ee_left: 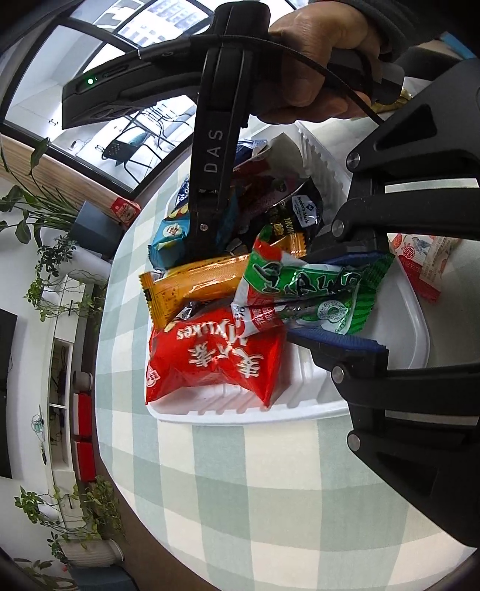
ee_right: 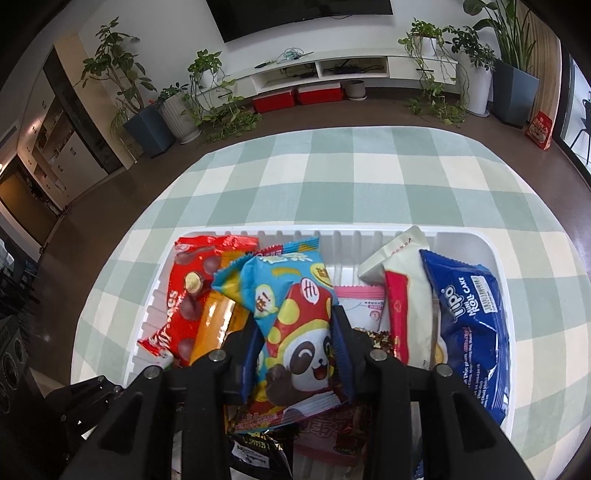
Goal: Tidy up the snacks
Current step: 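Open the left tool in the tray while the right tool releases the panda bag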
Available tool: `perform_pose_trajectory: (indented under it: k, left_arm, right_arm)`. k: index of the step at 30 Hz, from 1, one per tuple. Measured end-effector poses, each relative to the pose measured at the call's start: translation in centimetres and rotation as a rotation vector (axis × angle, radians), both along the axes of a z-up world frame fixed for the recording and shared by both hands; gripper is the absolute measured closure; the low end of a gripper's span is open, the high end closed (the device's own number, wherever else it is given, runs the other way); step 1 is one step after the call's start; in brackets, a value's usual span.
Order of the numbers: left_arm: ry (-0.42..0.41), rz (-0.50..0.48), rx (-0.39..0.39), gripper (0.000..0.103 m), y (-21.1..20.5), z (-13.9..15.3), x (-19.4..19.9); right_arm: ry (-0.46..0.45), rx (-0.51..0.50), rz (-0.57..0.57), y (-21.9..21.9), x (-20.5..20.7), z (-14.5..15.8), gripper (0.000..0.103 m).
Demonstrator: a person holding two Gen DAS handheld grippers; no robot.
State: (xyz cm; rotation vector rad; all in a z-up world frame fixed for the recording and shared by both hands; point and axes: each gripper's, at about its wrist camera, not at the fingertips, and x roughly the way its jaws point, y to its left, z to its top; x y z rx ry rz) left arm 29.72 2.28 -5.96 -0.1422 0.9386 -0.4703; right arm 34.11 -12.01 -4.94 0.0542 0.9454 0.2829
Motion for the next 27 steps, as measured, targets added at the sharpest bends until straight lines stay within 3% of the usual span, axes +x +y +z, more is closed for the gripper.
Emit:
perform_pose_trajectory:
  k: [5,8,20,27]
  left_arm:
    - [-0.007,0.012,0.001,0.071,0.0,0.4,-0.4]
    - [-0.018,0.018,-0.005,0.057,0.2,0.8,-0.6]
    - [-0.052,0.017,-0.021,0.056,0.3,1.8,-1.0]
    - [-0.096,0.052,-0.033,0.036,0.9,3.6,-3.0]
  right_arm:
    - [-0.008,0.017,-0.006,0.0,-0.4,0.2,0.057]
    - [-0.017,0.009,-0.002,0.2,-0.8,0.6,0.052]
    - [-0.036,0.007,-0.002,0.1,-1.6,1.4,0.043]
    - [-0.087,0.038,-0.002,0.0,-3.0,3.3,0.031]
